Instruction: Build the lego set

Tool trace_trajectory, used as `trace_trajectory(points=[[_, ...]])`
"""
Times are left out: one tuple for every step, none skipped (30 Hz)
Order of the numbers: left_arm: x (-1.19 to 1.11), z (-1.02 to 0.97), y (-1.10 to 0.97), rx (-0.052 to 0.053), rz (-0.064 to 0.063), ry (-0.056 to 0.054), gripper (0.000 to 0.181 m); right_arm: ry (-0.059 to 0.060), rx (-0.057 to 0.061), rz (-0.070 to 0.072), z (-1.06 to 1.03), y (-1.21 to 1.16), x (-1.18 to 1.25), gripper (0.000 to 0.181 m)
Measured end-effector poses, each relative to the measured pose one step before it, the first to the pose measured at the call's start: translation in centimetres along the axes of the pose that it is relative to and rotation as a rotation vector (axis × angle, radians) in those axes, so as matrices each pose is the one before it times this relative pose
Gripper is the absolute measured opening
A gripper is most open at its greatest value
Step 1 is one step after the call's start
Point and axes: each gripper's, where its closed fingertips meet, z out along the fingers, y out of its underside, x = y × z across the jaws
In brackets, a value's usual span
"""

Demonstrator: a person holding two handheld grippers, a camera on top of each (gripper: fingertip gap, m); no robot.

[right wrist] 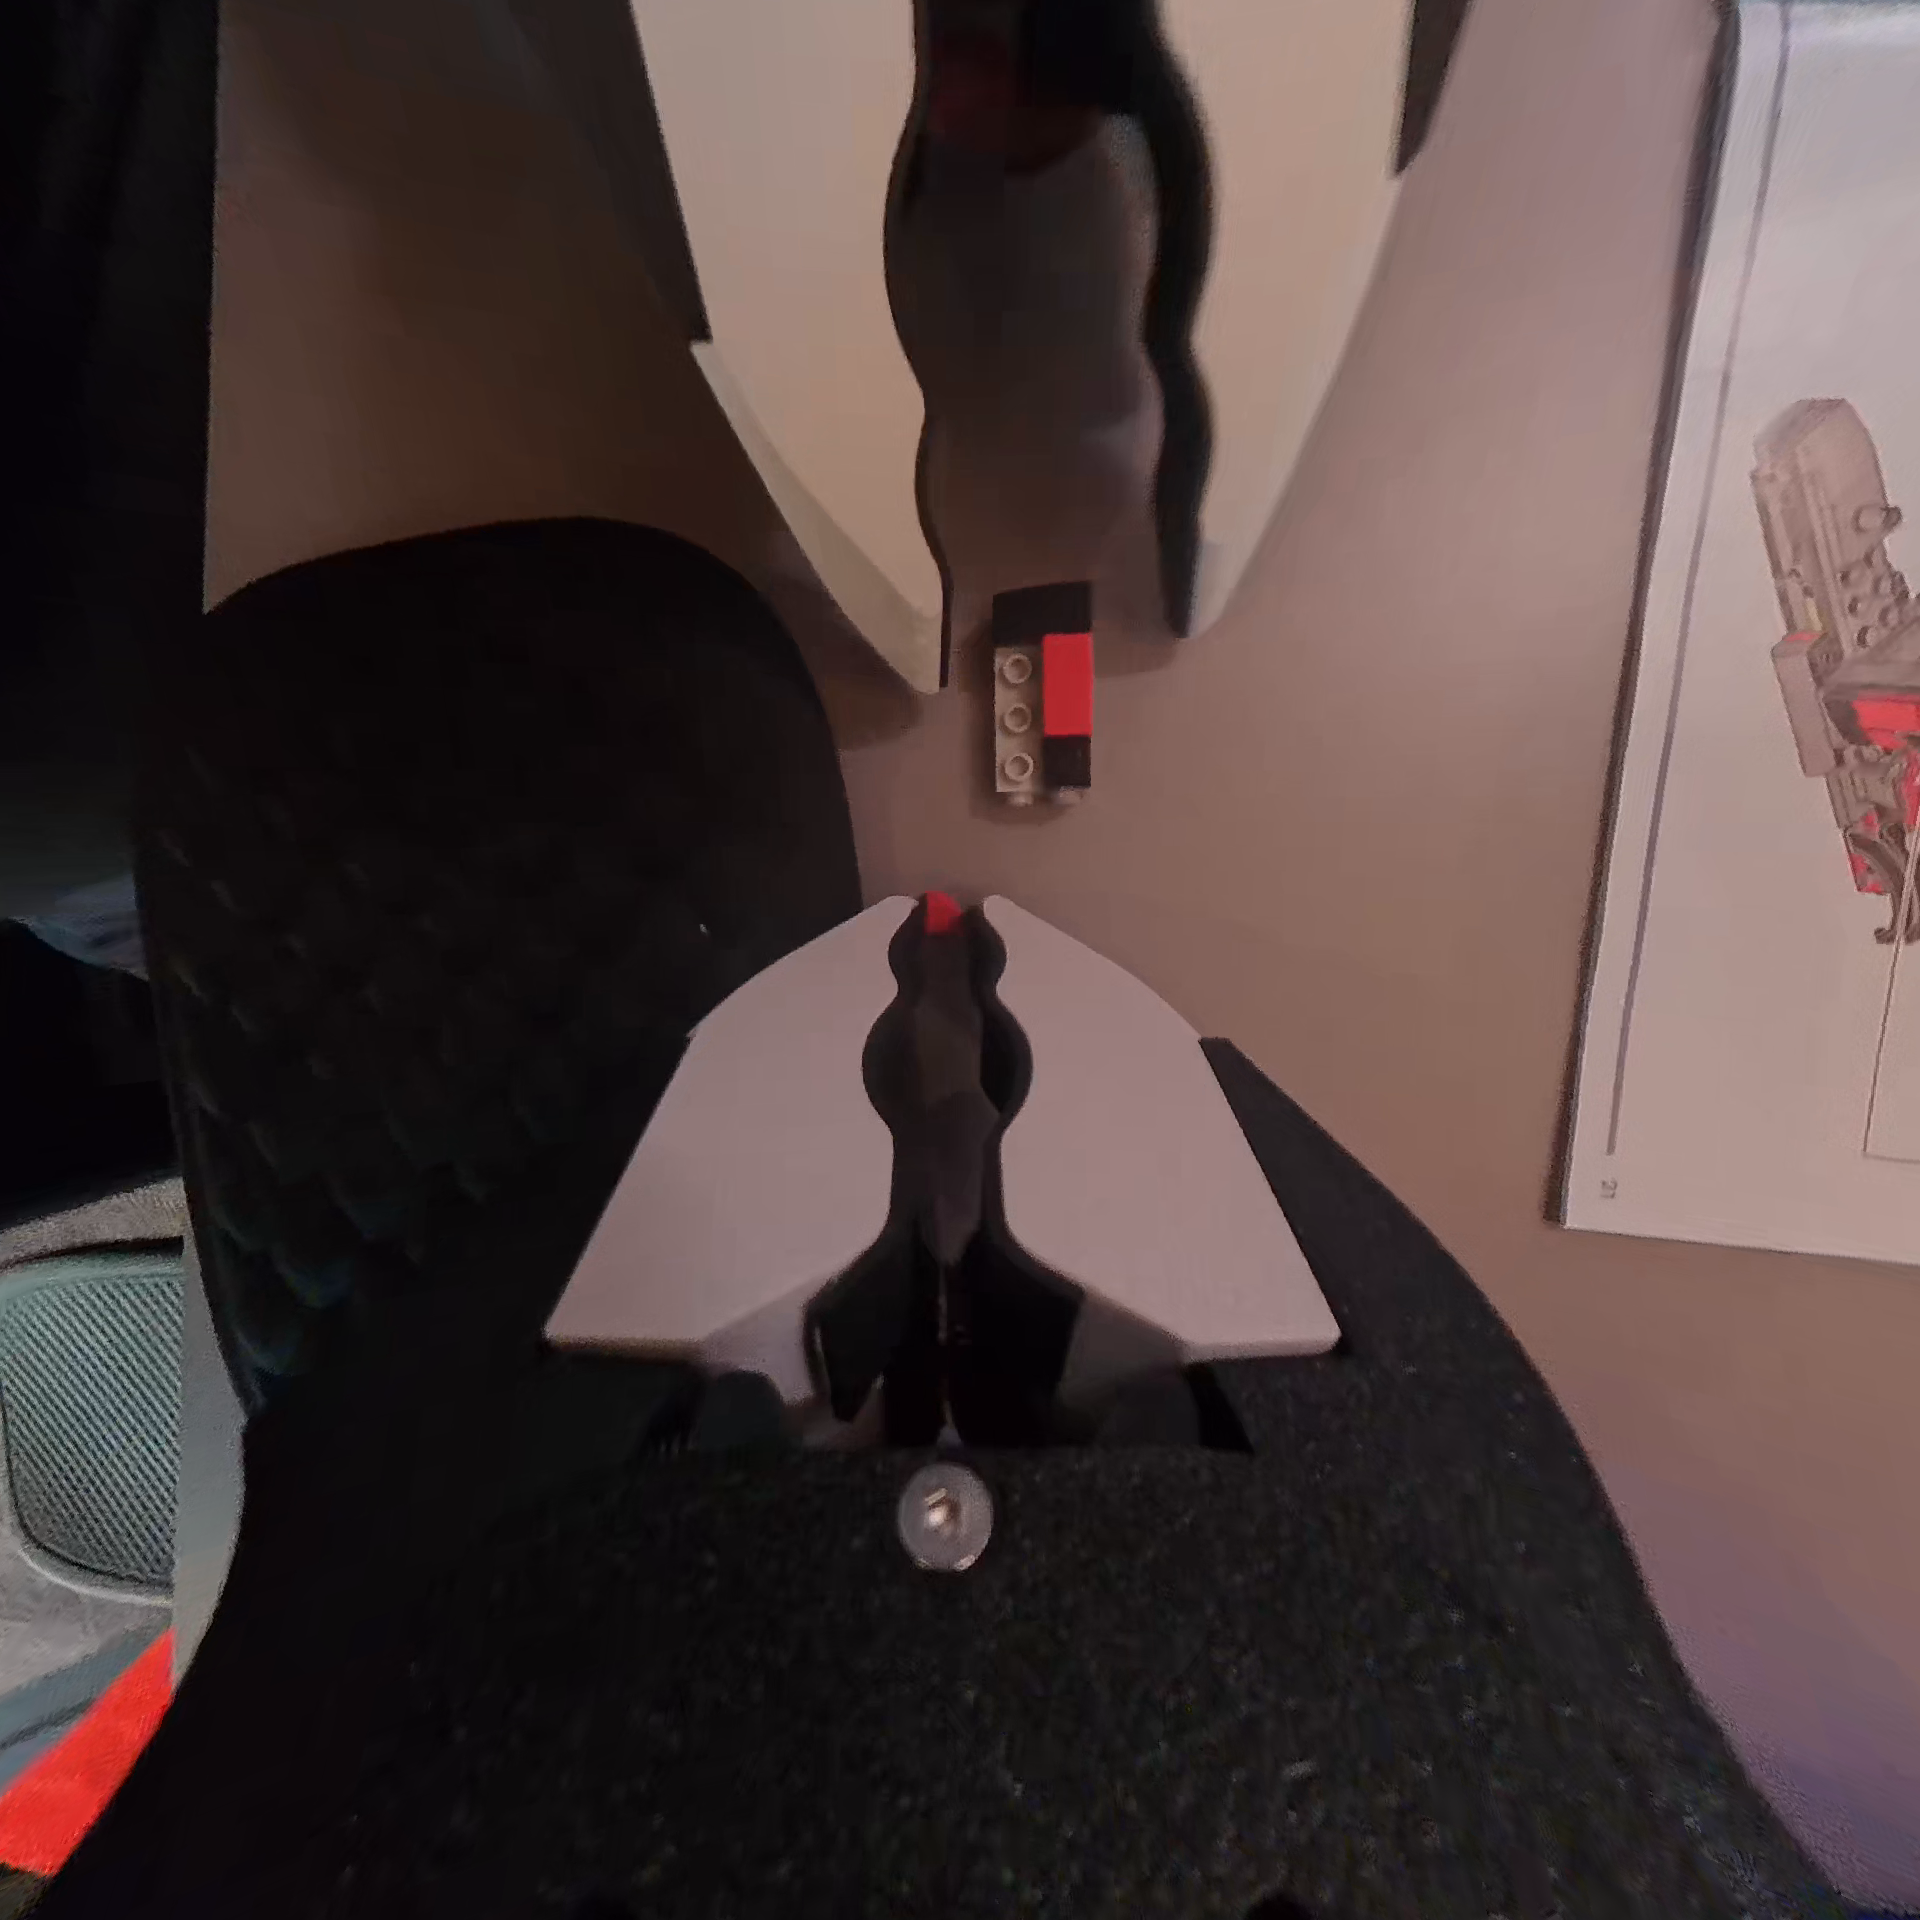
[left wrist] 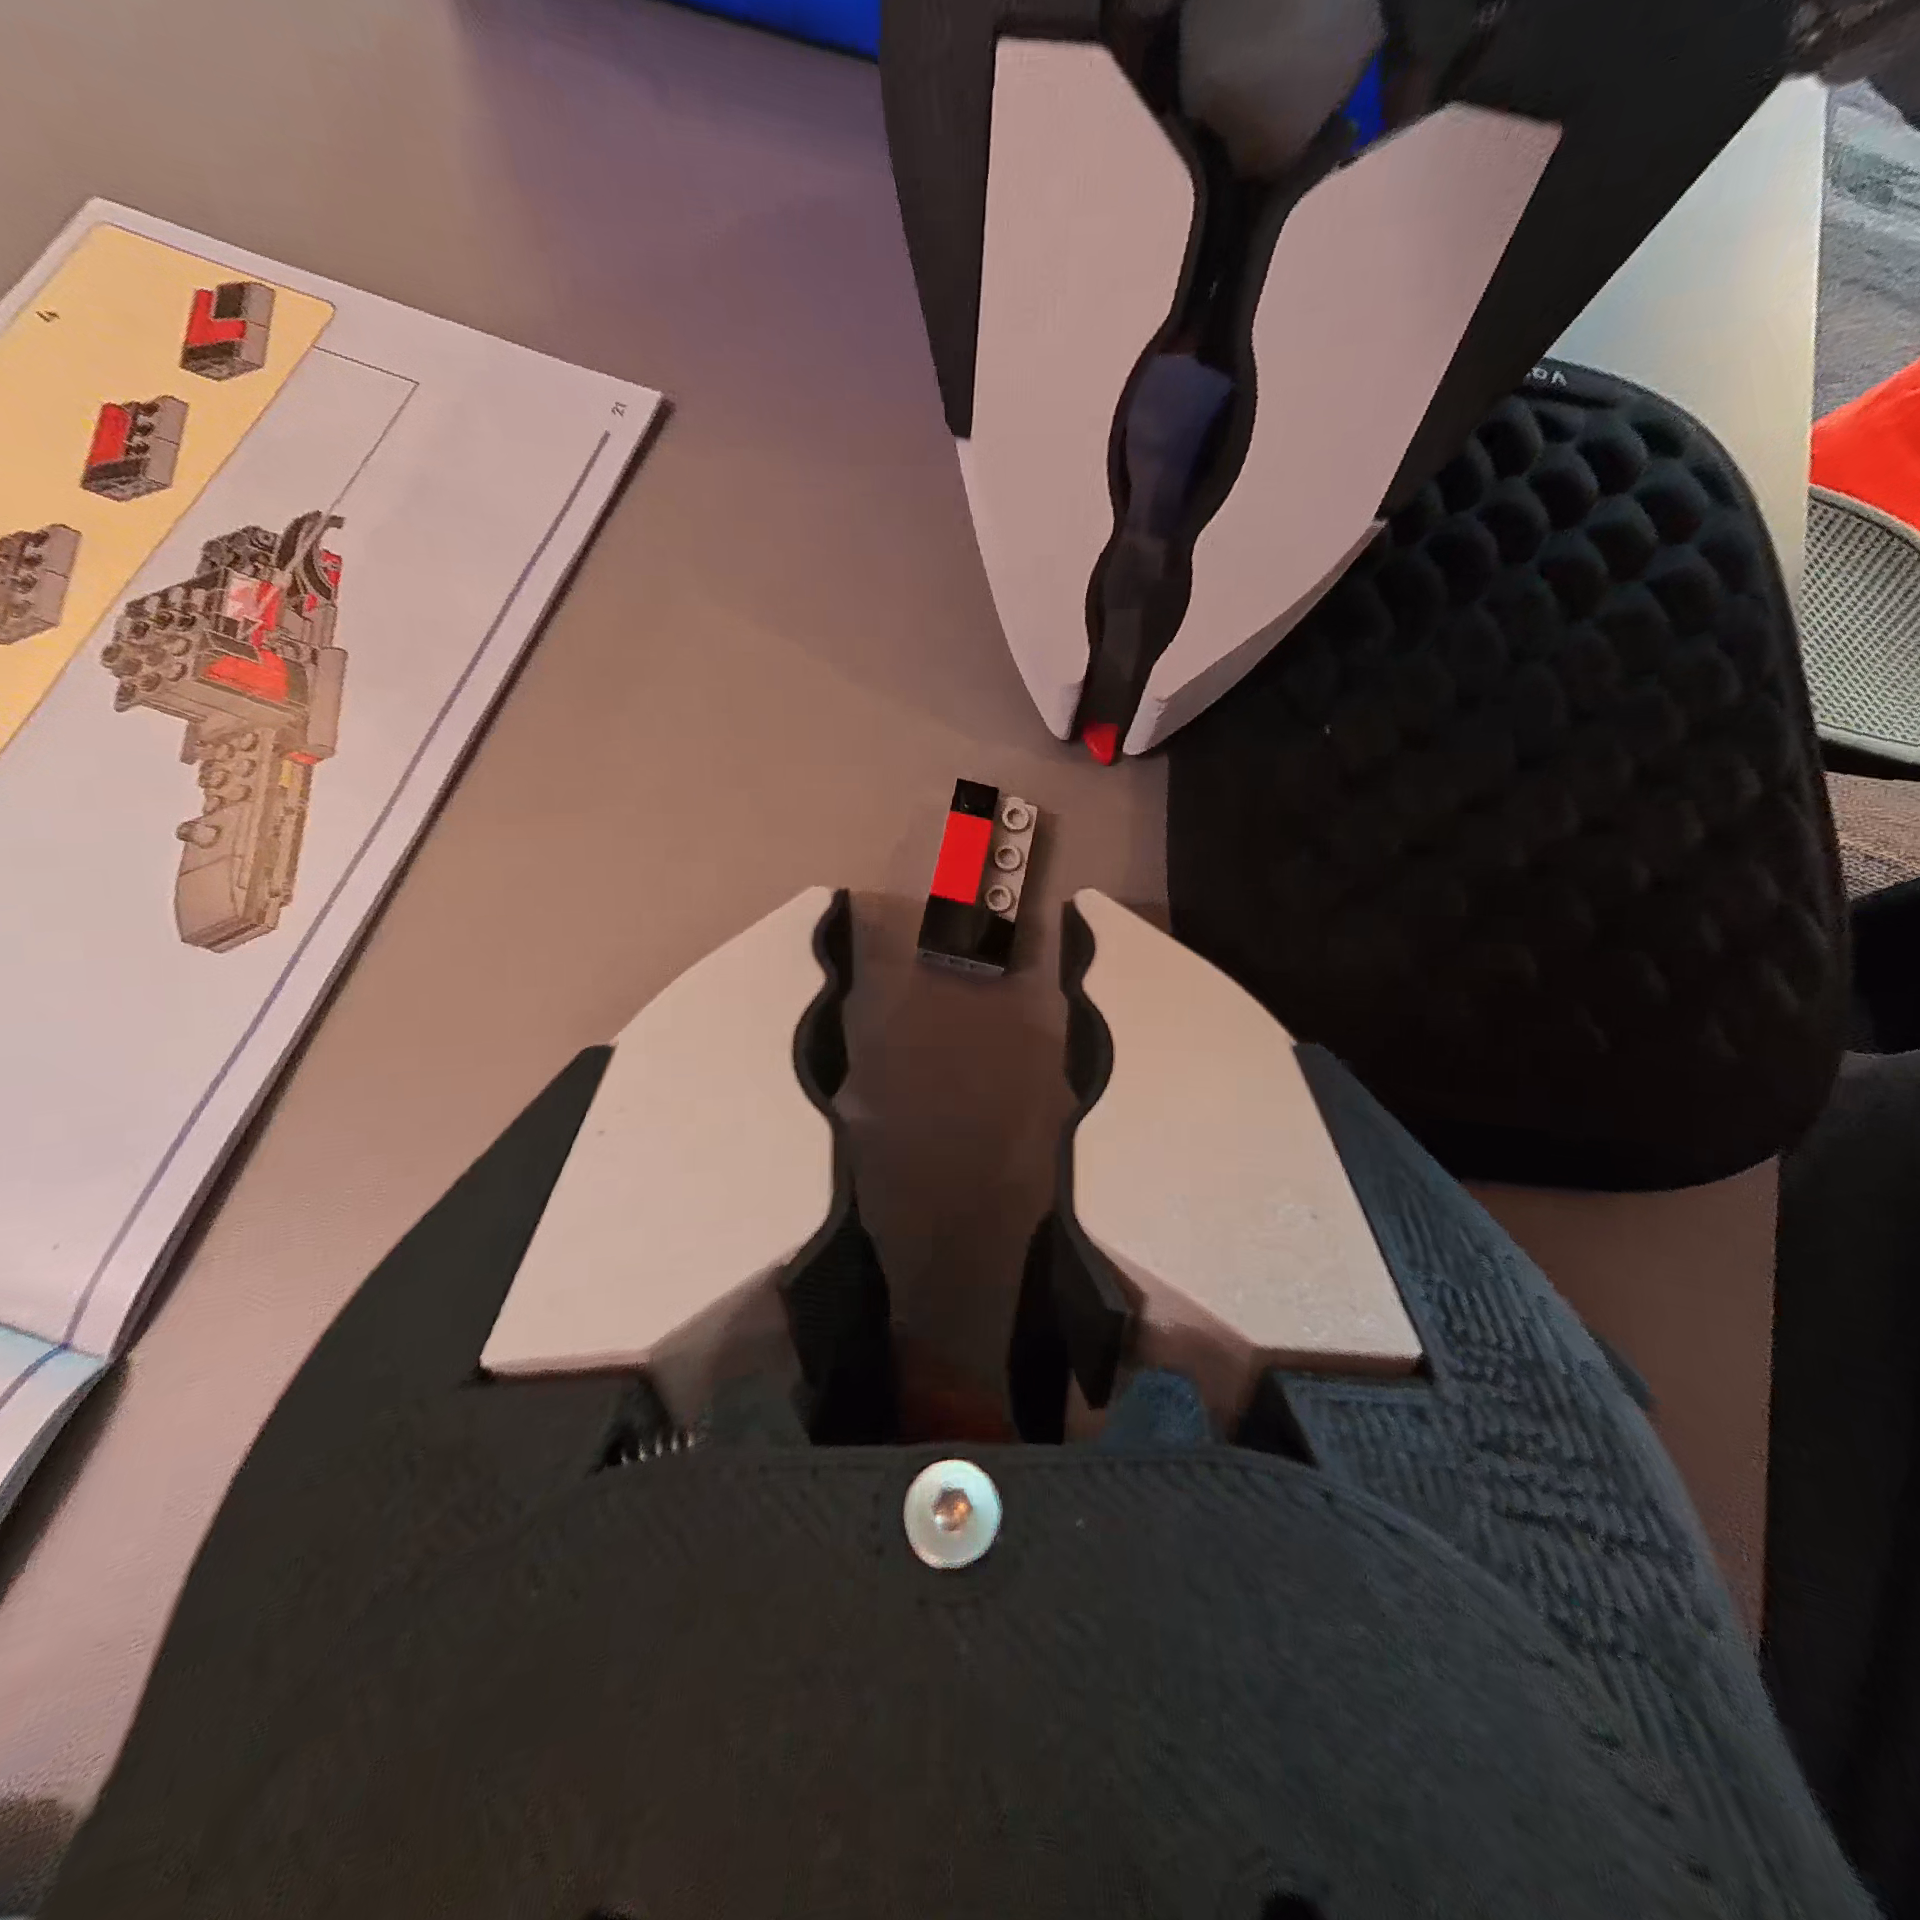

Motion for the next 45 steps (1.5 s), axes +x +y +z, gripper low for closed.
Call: trace_trajectory(points=[[0.050,0.146,0.157,-0.0073,-0.0024,0.0037,0.033,0.0141,0.0152,0.0282,-0.032,-0.013,0.174,0.008],[0.045,0.083,0.109,-0.0073,-0.0015,0.0023,0.029,0.0255,0.0198,0.0358,-0.092,-0.050,0.306,0.008],[0.075,0.031,0.022,-0.0027,-0.0002,0.0028,0.023,0.0182,0.0361,0.0434,-0.186,-0.327,0.174,0.008],[0.091,0.008,0.033,-0.0022,-0.0038,0.0050,0.019,0.0124,0.0528,0.0479,-0.237,-0.654,0.032,0.008],[0.132,-0.020,0.034,-0.0014,-0.0098,0.0077,0.018,0.0151,0.0555,0.0440,-0.217,-0.776,-0.016,0.008],[0.222,-0.038,0.037,-0.0006,-0.0144,0.0145,0.019,0.0228,0.0414,0.0382,-0.167,-0.613,0.034,0.008],[0.298,-0.052,0.041,-0.0001,-0.0156,0.0203,0.020,0.0179,0.0254,0.0250,-0.065,-0.386,-0.051,0.008],[0.244,-0.058,0.048,0.0018,-0.0134,0.0171,0.021,0.0226,0.0177,0.0133,0.009,-0.247,0.014,0.008],[0.081,-0.088,0.051,0.0031,-0.0102,0.0075,0.022,0.0268,0.0118,0.0091,0.070,-0.129,0.139,0.008],[-0.071,-0.121,0.030,0.0037,-0.0069,-0.0011,0.024,0.0199,0.0024,0.0058,0.102,0.025,0.131,0.008],[-0.200,-0.128,-0.030,0.0054,-0.0064,-0.0075,0.027,0.0170,-0.0006,-0.0015,0.103,0.064,0.161,0.008],[-0.222,-0.087,-0.096,0.0069,-0.0076,-0.0086,0.029,0.0106,0.0074,-0.0099,0.088,-0.052,0.128,0.008],[-0.135,-0.045,-0.093,0.0060,-0.0059,-0.0031,0.029,0.0013,0.0094,-0.0066,0.079,-0.105,0.043,0.008],[-0.040,0.019,-0.048,0.0018,-0.0018,0.0011,0.030,-0.0017,0.0024,0.0051,0.050,-0.079,0.071,0.008],[-0.006,0.059,0.023,-0.0035,0.0015,0.0009,0.030,-0.0034,-0.0014,0.0077,0.026,-0.050,0.046,0.008],[0.026,0.077,0.066,-0.0057,0.0039,0.0001,0.030,-0.0047,0.0012,0.0012,0.008,-0.065,-0.011,0.008],[0.057,0.056,0.001,-0.0013,0.0055,-0.0004,0.030,0.0009,0.0011,-0.0024,-0.002,-0.059,0.012,0.008],[0.036,0.032,-0.038,0.0011,0.0055,-0.0012,0.029,0.0069,-0.0028,-0.0013,0.020,-0.003,0.084,0.008],[0.027,0.012,-0.018,0.0000,0.0038,-0.0017,0.029,0.0047,-0.0044,-0.0007,0.009,0.017,0.050,0.008],[0.000,-0.010,-0.033,0.0018,0.0015,-0.0022,0.029,0.0018,-0.0013,-0.0017,0.017,-0.022,0.016,0.008],[0.005,-0.051,-0.101,0.0068,-0.0003,-0.0021,0.029,0.0034,0.0027,-0.0015,0.024,-0.095,0.034,0.008],[0.024,-0.103,-0.188,0.0136,-0.0024,-0.0005,0.027,0.0001,0.0026,-0.0007,0.044,-0.101,-0.009,0.008],[0.002,-0.145,-0.227,0.0167,-0.0051,-0.0004,0.026,0.0024,0.0002,0.0032,0.072,-0.078,0.046,0.008],[-0.066,-0.158,-0.208,0.0157,-0.0063,-0.0039,0.022,0.0031,-0.0028,0.0068,0.093,-0.058,0.064,0.008],[-0.143,-0.177,-0.193,0.0146,-0.0070,-0.0089,0.019,-0.0037,-0.0044,0.0002,0.094,-0.041,-0.058,0.008],[-0.176,-0.181,-0.160,0.0115,-0.0063,-0.0098,0.019,-0.0008,-0.0047,-0.0058,0.079,-0.018,-0.045,0.008],[-0.126,-0.167,-0.060,0.0043,-0.0036,-0.0069,0.019,0.0037,-0.0038,-0.0050,0.029,-0.035,0.058,0.008],[-0.073,-0.130,0.019,-0.0012,0.0006,-0.0052,0.021,-0.0015,-0.0018,-0.0007,0.020,-0.058,0.026,0.008],[-0.038,-0.054,0.059,-0.0019,0.0055,-0.0048,0.021,-0.0050,-0.0004,0.0030,0.010,-0.080,0.033,0.008],[0.013,-0.004,0.085,-0.0022,0.0089,-0.0025,0.022,-0.0025,-0.0007,0.0045,0.035,-0.065,0.091,0.008],[0.040,0.045,0.116,-0.0035,0.0072,-0.0006,0.023,-0.0001,-0.0032,0.0060,0.042,-0.018,0.126,0.008],[0.031,0.062,0.098,-0.0029,0.0019,0.0005,0.024,-0.0016,-0.0062,0.0060,0.058,0.027,0.072,0.008],[0.063,0.055,0.085,-0.0016,-0.0019,0.0038,0.024,-0.0059,-0.0060,0.0032,0.077,0.028,-0.032,0.008],[0.039,0.027,0.053,-0.0006,-0.0032,0.0037,0.024,-0.0063,-0.0040,0.0013,0.076,0.010,-0.080,0.008],[-0.033,-0.002,0.009,0.0011,-0.0030,-0.0004,0.024,-0.0049,-0.0045,0.0007,0.081,0.027,-0.087,0.008],[-0.043,-0.031,-0.016,0.0027,-0.0015,-0.0015,0.024,-0.0032,-0.0073,0.0012,0.083,0.083,-0.065,0.008],[-0.015,-0.028,-0.027,0.0026,-0.0004,-0.0001,0.024,0.0002,-0.0074,0.0014,0.075,0.076,-0.023,0.008],[0.006,-0.021,-0.005,0.0011,0.0005,0.0009,0.024,0.0028,-0.0061,0.0010,0.058,0.055,0.029,0.008],[0.020,0.003,0.017,-0.0005,0.0014,0.0014,0.024,0.0015,-0.0060,0.0018,0.046,0.050,0.023,0.008],[0.028,0.014,0.035,-0.0021,0.0018,0.0016,0.024,-0.0013,-0.0045,0.0019,0.039,0.017,-0.007,0.008],[0.037,0.028,0.044,-0.0026,0.0024,0.0016,0.024,-0.0020,-0.0011,0.0004,0.023,-0.039,-0.024,0.008],[0.031,0.024,0.028,-0.0016,0.0031,0.0009,0.024,-0.0014,-0.0004,-0.0005,-0.004,-0.053,-0.027,0.008],[0.025,0.016,0.015,-0.0010,0.0031,0.0009,0.024,-0.0005,-0.0028,-0.0009,-0.002,-0.031,-0.006,0.008],[0.021,0.016,0.027,-0.0011,0.0020,0.0008,0.024,0.0000,-0.0039,-0.0023,-0.006,-0.004,-0.002,0.008],[-0.004,0.018,0.017,-0.0008,0.0004,0.0000,0.024,0.0000,-0.0035,-0.0032,0.004,-0.002,0.007,0.008]])
